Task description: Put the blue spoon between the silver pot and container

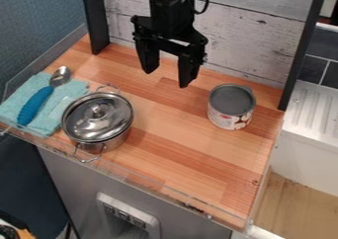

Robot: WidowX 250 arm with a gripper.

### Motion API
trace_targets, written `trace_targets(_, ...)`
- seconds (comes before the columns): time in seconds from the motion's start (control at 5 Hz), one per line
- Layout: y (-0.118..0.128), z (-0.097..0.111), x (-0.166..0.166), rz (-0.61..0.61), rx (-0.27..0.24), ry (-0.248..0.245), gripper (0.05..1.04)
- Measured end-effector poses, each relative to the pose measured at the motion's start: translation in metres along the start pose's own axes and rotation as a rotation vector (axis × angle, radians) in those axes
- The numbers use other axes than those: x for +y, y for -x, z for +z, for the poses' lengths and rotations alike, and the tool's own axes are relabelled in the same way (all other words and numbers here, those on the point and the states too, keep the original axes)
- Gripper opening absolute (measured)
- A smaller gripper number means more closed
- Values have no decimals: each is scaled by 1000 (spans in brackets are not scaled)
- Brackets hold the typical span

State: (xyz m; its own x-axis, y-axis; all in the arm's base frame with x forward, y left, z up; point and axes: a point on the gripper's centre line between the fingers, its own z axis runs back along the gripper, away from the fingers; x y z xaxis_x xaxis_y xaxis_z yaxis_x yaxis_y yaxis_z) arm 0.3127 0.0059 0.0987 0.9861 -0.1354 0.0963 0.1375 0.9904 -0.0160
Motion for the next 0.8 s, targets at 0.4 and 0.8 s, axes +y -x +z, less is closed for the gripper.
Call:
trace_targets(0.4,8,-11,27,59,33,-1,1000)
trace_targets(0.8,33,-12,101,156,21,-82,1000)
